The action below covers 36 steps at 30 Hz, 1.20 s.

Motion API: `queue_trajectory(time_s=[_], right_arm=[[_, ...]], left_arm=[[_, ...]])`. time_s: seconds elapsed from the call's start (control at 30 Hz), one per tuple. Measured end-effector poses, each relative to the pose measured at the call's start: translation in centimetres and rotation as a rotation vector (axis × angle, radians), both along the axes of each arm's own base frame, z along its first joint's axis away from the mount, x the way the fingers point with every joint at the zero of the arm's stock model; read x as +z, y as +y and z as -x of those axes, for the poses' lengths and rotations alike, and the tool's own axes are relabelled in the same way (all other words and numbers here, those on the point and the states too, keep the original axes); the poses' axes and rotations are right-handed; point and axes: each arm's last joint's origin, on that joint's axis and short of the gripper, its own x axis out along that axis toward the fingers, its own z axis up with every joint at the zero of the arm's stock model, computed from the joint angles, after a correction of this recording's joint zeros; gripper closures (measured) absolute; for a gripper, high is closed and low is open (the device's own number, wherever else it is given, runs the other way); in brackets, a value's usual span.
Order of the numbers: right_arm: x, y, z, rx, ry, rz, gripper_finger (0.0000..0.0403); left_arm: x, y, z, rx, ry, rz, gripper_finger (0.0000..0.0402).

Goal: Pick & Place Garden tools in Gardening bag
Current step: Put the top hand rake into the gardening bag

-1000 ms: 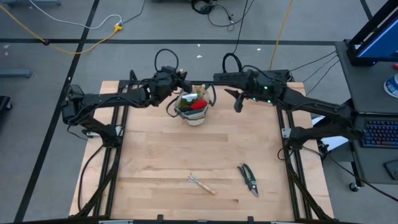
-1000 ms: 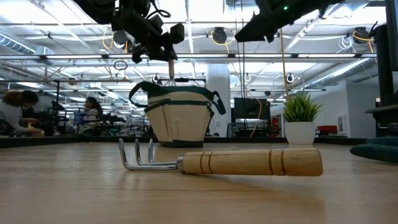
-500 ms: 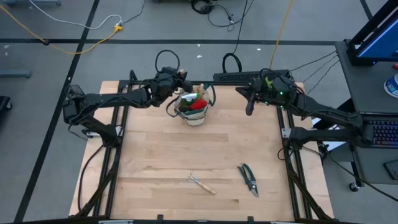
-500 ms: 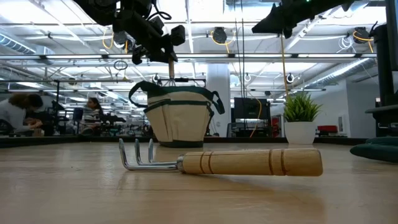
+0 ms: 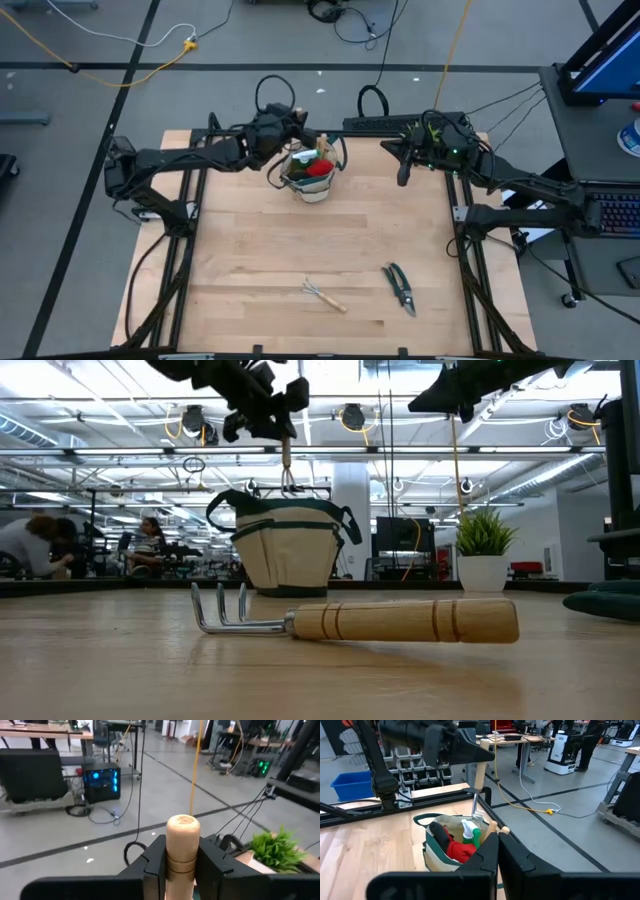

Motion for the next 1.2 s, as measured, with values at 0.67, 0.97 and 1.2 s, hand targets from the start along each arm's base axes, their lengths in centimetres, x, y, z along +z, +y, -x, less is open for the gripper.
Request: queue_trajectory(time_s=[0.67,0.97,1.2], right_arm=[[0.0,0.0,0.0,0.004,0.004,0.010,0.0403],[0.0,0.0,0.0,0.004,0.005,0.009,0.0403],[0.0,0.0,0.0,0.002,0.004,0.009,0.0403]], left_arm=[[-1.9,1.6,0.3,0.056,0.029,0.209,0.0333],[-3.4,2.4,-0.1,0.070,0.074,0.238,0.0333],[-4.9,2.6,-1.4,0.045,0.109,0.237,0.0333]])
